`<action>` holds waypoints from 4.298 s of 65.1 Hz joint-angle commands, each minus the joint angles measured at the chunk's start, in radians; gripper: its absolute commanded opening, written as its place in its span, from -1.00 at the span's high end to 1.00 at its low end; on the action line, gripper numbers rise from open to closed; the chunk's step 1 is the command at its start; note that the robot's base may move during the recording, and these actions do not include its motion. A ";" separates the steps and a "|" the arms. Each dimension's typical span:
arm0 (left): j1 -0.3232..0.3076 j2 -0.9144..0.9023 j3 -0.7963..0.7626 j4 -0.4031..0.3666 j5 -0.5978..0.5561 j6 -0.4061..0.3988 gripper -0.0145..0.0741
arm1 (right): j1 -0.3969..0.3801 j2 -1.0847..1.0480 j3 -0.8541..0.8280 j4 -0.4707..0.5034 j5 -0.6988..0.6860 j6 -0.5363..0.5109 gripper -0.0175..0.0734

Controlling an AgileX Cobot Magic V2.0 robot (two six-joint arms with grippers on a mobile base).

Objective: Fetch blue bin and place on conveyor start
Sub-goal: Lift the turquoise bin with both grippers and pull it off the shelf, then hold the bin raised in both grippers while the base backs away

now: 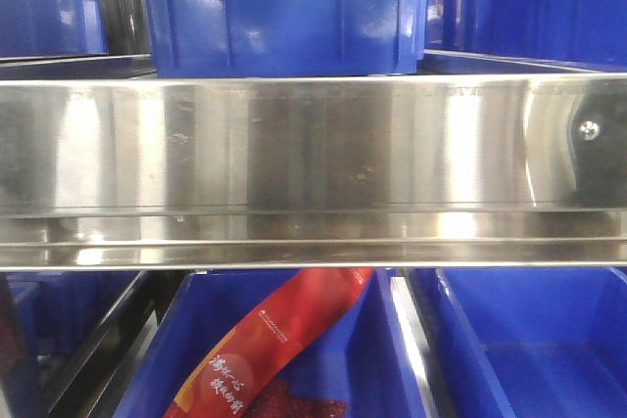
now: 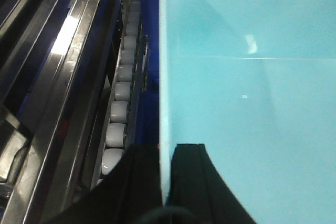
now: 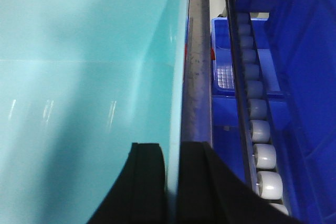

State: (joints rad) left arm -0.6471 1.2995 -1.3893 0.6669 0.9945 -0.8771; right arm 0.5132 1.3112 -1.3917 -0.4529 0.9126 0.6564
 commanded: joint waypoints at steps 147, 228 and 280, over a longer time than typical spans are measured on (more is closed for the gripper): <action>-0.011 -0.007 -0.001 0.036 -0.043 0.006 0.92 | 0.006 -0.005 -0.003 -0.072 -0.607 -0.011 0.98; -0.011 -0.007 -0.001 0.036 -0.043 0.006 0.92 | 0.006 -0.005 -0.003 -0.045 0.023 -0.011 0.98; -0.011 -0.007 -0.001 0.038 -0.043 0.006 0.92 | 0.006 -0.005 -0.003 -0.041 0.021 -0.011 0.98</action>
State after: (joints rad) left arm -0.6509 1.2997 -1.3893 0.6741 0.9806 -0.8744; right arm 0.5169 1.3130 -1.3872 -0.4713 0.9531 0.6514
